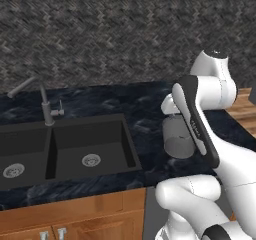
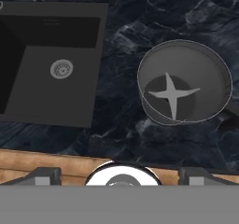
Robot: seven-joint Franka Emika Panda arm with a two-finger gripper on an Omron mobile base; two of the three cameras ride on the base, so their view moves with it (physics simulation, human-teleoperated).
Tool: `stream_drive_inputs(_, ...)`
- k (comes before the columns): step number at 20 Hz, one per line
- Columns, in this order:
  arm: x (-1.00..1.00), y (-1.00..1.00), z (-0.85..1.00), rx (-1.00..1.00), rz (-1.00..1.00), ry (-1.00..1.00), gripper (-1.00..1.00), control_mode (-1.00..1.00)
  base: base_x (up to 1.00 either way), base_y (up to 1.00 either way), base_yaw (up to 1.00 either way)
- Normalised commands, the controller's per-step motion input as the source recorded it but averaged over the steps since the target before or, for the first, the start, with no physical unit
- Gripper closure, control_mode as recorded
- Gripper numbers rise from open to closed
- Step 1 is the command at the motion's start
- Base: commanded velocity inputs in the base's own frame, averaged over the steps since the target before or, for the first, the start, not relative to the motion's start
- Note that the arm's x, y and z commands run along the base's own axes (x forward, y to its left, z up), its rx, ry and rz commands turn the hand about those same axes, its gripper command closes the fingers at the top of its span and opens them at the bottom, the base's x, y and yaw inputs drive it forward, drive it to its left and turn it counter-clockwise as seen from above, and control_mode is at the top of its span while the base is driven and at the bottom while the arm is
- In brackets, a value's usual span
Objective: Turn on the sink faucet and place the jug under the water for a few seconds to fill it up.
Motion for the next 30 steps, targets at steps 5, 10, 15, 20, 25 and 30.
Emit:
stream_drive_inputs(5,0.00,0.00,0.00,0.00,0.00,0.00,-1.00,1.00,-0.24,0.42,0.00)
stream_drive_inputs(10,0.00,0.00,0.00,0.00,0.00,0.00,-1.00,1.00,-0.10,0.58,0.00)
stream_drive_inputs(15,0.00,0.00,0.00,0.00,0.00,0.00,-1.00,1.00,-0.01,0.64,0.00)
stream_drive_inputs(20,0.00,0.00,0.00,0.00,0.00,0.00,-1.00,1.00,0.00,0.61,0.00)
stream_drive_inputs(25,0.00,0.00,0.00,0.00,0.00,0.00,-1.00,1.00,0.00,0.54,0.00)
stream_drive_inputs(30,0.00,0.00,0.00,0.00,0.00,0.00,-1.00,1.00,0.04,0.27,0.00)
